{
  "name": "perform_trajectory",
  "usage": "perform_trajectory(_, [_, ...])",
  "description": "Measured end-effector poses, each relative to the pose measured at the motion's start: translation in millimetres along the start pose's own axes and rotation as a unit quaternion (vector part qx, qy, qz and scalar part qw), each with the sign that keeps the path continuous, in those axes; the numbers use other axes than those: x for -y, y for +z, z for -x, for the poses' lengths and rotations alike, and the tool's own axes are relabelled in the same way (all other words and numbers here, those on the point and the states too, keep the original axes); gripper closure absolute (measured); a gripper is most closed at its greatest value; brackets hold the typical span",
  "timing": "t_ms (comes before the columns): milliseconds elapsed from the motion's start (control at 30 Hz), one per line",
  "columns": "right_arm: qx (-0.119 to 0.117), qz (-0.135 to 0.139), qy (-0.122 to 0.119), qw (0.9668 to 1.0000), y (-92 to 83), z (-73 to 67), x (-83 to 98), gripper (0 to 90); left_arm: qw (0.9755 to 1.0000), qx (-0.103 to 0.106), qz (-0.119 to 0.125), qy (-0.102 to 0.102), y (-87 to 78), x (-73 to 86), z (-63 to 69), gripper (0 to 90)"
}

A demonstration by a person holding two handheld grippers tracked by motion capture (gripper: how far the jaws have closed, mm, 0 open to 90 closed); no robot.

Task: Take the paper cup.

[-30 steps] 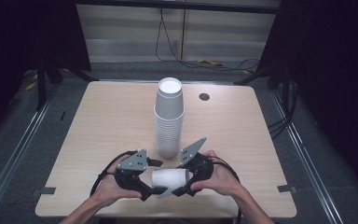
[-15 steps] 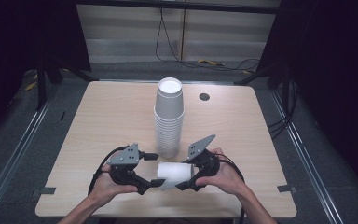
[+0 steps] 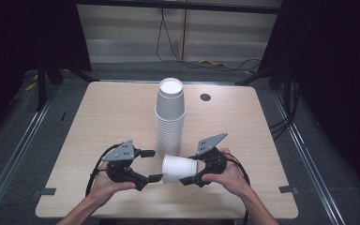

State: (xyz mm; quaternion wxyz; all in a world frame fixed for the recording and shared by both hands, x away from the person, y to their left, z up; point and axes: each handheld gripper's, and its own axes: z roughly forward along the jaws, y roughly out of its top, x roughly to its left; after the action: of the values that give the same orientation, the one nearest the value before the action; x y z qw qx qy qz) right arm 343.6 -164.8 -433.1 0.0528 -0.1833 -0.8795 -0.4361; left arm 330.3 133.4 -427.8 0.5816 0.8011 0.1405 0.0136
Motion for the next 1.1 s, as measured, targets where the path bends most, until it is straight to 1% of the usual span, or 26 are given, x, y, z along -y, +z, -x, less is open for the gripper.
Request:
perform_trajectory(100, [0.002, 0.015, 0.002, 0.9999, -1.9, 1.4, 0.7, 21.4, 1.0000, -0.001, 0.002, 0.002, -0.5, -0.3, -0.1, 15.7])
perform_trajectory(200, [-0.001, 0.034, 0.006, 0.9994, -2.3, 2.0, 1.9, 21.4, 1.0000, -0.006, 0.007, 0.001, -1.0, -0.6, 0.5, 15.7])
perform_trajectory(300, [0.004, 0.047, 0.001, 0.9989, -1.5, 2.0, 2.2, 21.4, 0.9999, -0.006, 0.012, 0.004, -1.6, -1.2, 1.2, 15.8])
perform_trajectory(367, [0.008, 0.056, 0.001, 0.9984, -0.6, 1.8, 2.1, 21.4, 0.9998, -0.009, 0.017, 0.006, -2.4, -1.7, 1.4, 15.8])
perform_trajectory(567, [0.009, 0.086, -0.001, 0.9962, 1.0, 2.2, 1.8, 21.4, 0.9995, -0.014, 0.028, 0.008, -4.7, -2.4, 1.1, 15.8])
perform_trajectory(700, [0.005, 0.109, 0.006, 0.9940, -0.1, 3.8, 4.3, 21.3, 0.9994, -0.013, 0.032, 0.005, -4.3, -1.3, 0.6, 15.8])
perform_trajectory(733, [0.008, 0.112, 0.005, 0.9936, 0.4, 4.1, 5.2, 21.2, 0.9993, -0.015, 0.034, 0.003, -4.6, -1.1, 0.7, 15.8])
perform_trajectory(800, [0.007, 0.116, 0.002, 0.9932, 2.0, 4.5, 7.0, 21.3, 0.9988, -0.008, 0.047, -0.009, -4.8, -0.6, 0.2, 15.8])
perform_trajectory(900, [0.007, 0.124, -0.001, 0.9923, 3.9, 4.1, 8.2, 21.2, 0.9985, -0.012, 0.053, -0.006, -5.4, -0.9, 0.8, 15.7])
perform_trajectory(967, [0.005, 0.131, 0.000, 0.9914, 4.8, 3.6, 8.5, 21.2, 0.9984, -0.006, 0.055, -0.010, -5.4, -0.9, 0.6, 15.7])
perform_trajectory(1033, [0.000, 0.143, 0.000, 0.9897, 6.0, 3.5, 9.0, 21.2, 0.9983, -0.005, 0.056, -0.010, -5.1, -0.9, 1.0, 15.6])
perform_trajectory(1100, [-0.001, 0.148, -0.003, 0.9890, 7.0, 2.8, 8.9, 21.2, 0.9983, -0.001, 0.057, -0.012, -4.9, -0.8, 0.9, 15.5])
